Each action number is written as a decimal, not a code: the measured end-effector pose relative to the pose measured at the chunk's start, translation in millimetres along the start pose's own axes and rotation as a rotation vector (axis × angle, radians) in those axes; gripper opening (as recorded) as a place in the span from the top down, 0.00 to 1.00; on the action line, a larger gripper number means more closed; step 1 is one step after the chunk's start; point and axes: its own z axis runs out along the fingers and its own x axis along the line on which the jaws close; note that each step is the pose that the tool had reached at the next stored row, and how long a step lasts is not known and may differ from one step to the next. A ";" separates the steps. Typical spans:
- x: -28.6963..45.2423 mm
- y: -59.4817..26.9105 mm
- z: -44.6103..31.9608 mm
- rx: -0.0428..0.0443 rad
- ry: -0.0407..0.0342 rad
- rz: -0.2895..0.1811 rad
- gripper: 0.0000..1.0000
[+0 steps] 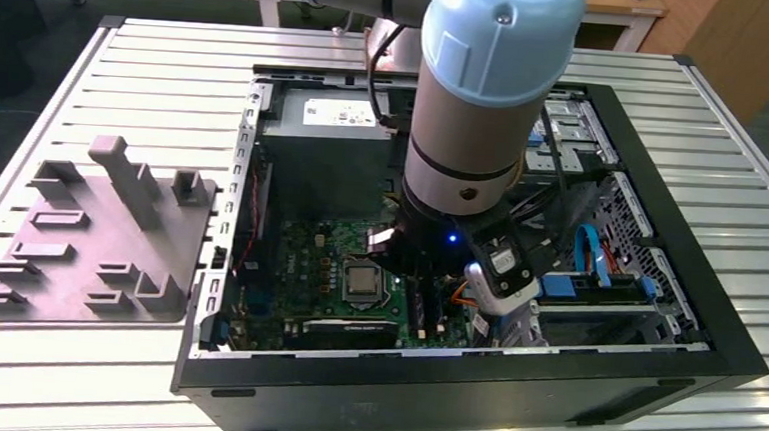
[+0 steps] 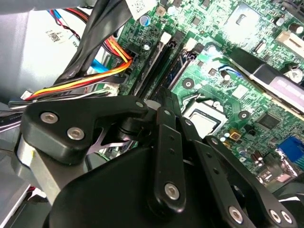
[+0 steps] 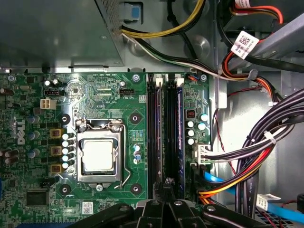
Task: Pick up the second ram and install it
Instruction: 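Press down the second ram until it locks into place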
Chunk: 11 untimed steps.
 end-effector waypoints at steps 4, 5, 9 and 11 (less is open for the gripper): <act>0.1 -0.1 4.5 -0.0002 0.0000 0.000 0.90; 0.1 -0.1 4.5 0.0000 0.0000 0.000 0.90; 0.2 -0.2 7.1 0.0000 0.0000 0.000 0.90; 0.2 -0.3 7.9 0.0003 0.0001 0.000 0.90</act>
